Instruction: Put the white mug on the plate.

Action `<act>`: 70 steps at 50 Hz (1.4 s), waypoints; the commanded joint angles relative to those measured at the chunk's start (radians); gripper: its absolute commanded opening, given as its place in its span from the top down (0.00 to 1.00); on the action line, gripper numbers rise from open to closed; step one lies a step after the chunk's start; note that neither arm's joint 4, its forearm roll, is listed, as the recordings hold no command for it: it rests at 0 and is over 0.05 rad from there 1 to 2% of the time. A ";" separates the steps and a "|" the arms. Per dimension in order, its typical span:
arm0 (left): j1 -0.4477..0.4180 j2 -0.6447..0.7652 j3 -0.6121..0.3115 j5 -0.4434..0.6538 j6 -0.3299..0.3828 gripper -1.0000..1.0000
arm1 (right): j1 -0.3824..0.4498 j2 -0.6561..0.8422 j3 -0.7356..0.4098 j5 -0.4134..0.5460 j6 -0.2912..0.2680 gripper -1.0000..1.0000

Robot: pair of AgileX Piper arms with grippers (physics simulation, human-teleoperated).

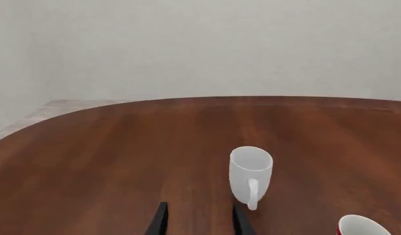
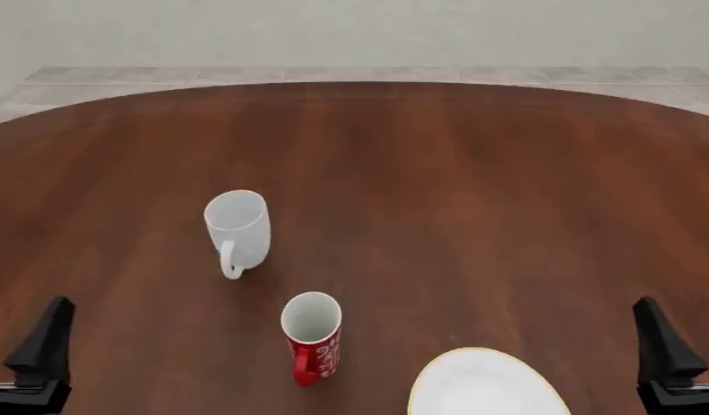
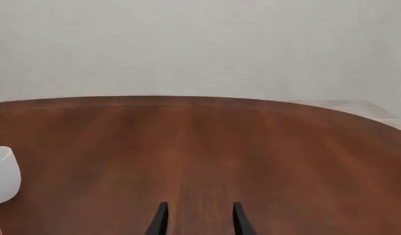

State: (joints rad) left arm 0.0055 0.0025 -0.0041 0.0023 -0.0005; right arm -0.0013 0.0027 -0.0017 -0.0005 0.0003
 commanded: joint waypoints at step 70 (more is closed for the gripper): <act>-0.214 0.566 -0.381 0.138 -0.118 0.00 | 0.009 0.013 -0.003 -0.010 -0.003 0.00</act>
State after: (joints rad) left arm -0.1775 0.4214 -0.3315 0.1494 -0.0614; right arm 0.0079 0.0177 -0.0055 -0.0113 -0.0028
